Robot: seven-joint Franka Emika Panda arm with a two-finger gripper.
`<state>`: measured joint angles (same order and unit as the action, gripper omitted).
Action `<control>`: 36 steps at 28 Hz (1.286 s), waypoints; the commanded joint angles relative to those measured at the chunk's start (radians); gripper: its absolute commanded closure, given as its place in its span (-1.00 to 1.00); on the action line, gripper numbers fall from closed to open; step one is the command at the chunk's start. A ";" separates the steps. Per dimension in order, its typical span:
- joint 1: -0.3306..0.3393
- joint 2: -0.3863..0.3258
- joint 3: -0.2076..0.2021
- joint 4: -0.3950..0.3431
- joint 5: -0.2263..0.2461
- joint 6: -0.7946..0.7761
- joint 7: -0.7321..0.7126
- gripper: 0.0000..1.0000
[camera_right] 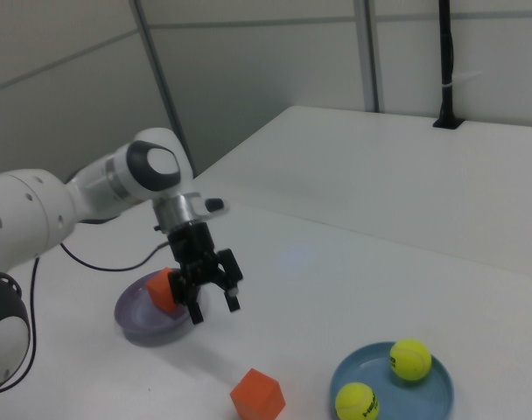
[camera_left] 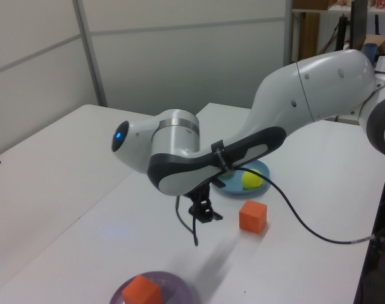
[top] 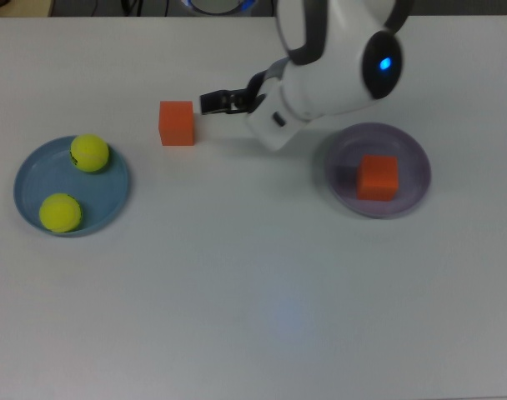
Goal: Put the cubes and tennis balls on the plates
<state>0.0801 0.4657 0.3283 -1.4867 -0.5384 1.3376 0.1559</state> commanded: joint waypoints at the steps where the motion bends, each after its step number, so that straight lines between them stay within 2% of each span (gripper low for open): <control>1: -0.043 -0.010 0.000 -0.066 -0.012 -0.005 -0.041 -1.00; 11: -0.112 0.001 0.000 -0.156 -0.029 0.002 -0.052 -1.00; 22: -0.137 0.077 0.000 -0.162 -0.083 0.005 -0.049 -1.00; 30: -0.149 0.102 0.000 -0.170 -0.094 0.006 -0.046 -0.99; 31: -0.149 0.103 0.000 -0.170 -0.095 0.006 -0.045 -0.87; 32: -0.149 0.108 0.000 -0.170 -0.097 0.006 -0.045 -0.55; 35: -0.151 0.110 0.000 -0.164 -0.094 0.018 -0.042 1.00; 36: -0.151 0.105 0.000 -0.164 -0.091 0.041 -0.036 1.00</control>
<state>-0.0650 0.5847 0.3275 -1.6379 -0.6135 1.3382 0.1263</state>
